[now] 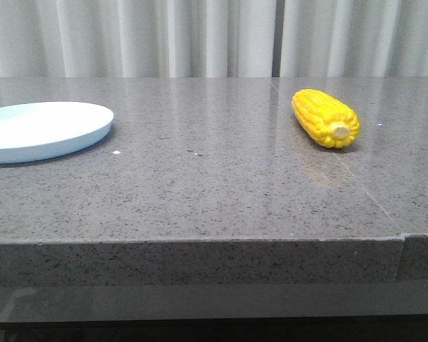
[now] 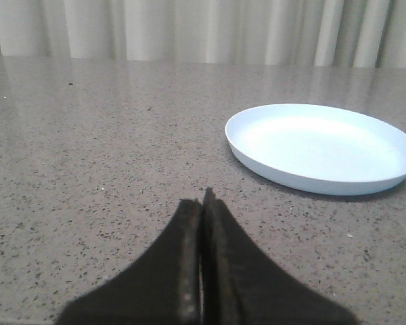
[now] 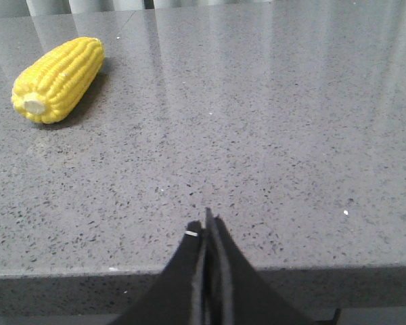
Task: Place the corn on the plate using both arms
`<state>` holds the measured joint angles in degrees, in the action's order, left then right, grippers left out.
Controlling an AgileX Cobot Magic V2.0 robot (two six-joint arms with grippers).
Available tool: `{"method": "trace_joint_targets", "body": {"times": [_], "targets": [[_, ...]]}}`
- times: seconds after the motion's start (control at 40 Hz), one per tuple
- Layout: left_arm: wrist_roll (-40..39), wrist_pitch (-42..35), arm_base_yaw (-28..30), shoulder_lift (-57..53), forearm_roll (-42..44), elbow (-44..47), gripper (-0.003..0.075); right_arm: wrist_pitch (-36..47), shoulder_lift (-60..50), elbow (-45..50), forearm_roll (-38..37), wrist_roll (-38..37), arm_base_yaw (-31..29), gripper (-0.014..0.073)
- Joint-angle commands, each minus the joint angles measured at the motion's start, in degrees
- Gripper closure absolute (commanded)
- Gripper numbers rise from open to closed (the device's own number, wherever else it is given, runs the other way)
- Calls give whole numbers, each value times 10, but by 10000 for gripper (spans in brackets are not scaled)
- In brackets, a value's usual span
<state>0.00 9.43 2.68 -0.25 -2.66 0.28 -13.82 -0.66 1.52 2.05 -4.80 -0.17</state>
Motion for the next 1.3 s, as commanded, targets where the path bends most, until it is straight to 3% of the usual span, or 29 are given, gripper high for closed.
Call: {"method": "trace_joint_targets", "body": {"times": [0.0,1.07,1.27], "targets": [[0,-53,0,-11,-7,2,741,50,-6,-9,-4,5,-4,678],[0,-53,0,-11,-7,2,741,54,-6,-9,-4,5,-4,678],[0,-114,-1,-11,-7,2,741,86,-6,-15,2,5,-4,678]]}}
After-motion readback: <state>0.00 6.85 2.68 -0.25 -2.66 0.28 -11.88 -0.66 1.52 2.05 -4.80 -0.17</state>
